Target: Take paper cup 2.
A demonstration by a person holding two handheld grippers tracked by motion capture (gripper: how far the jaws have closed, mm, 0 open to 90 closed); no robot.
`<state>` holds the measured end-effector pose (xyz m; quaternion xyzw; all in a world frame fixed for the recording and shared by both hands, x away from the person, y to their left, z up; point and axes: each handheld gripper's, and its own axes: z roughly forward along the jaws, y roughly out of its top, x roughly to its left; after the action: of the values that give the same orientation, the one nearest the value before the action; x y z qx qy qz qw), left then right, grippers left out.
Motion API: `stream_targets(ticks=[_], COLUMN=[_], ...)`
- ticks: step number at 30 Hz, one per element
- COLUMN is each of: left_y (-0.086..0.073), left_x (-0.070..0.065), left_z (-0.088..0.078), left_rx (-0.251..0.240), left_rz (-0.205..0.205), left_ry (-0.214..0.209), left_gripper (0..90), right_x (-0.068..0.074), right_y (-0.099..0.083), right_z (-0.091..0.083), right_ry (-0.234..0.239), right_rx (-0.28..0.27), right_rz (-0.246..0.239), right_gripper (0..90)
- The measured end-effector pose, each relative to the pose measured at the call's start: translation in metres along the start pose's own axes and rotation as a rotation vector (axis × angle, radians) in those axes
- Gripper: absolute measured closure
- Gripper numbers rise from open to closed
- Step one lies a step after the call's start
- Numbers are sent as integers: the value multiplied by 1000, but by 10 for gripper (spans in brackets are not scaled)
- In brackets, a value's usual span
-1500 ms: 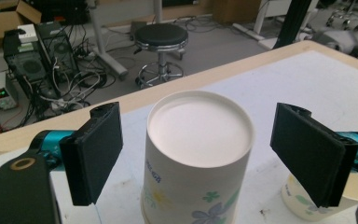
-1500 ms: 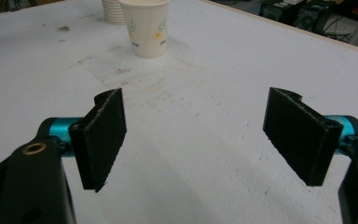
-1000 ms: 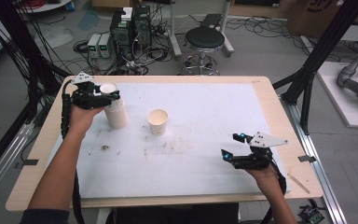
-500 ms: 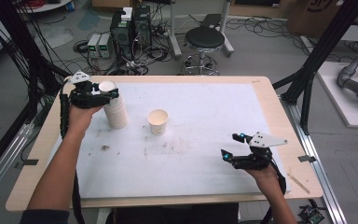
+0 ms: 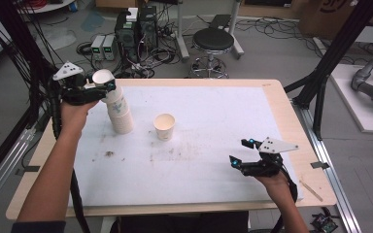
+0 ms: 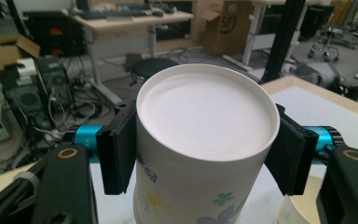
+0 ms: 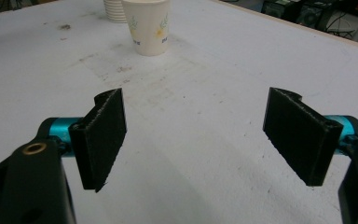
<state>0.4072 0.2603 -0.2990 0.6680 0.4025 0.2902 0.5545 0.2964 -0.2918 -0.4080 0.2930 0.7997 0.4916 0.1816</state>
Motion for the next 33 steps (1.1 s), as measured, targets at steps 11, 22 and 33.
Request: stream_targets(ticks=[11, 22, 33], left_y=[20, 20, 2], left_x=[-10, -37, -68], left_z=[-27, -42, -40], left_rx=[-99, -151, -109], left_rz=[36, 35, 75], left_ry=[-9, -166, -300], left_gripper=[347, 349, 349], right_x=[-1, 1, 1], right_y=[-1, 0, 3], right_z=[0, 0, 5], right_ry=[-4, 4, 38], right_rx=[5, 6, 18], right_rz=[-1, 0, 5], right_gripper=[217, 217, 215])
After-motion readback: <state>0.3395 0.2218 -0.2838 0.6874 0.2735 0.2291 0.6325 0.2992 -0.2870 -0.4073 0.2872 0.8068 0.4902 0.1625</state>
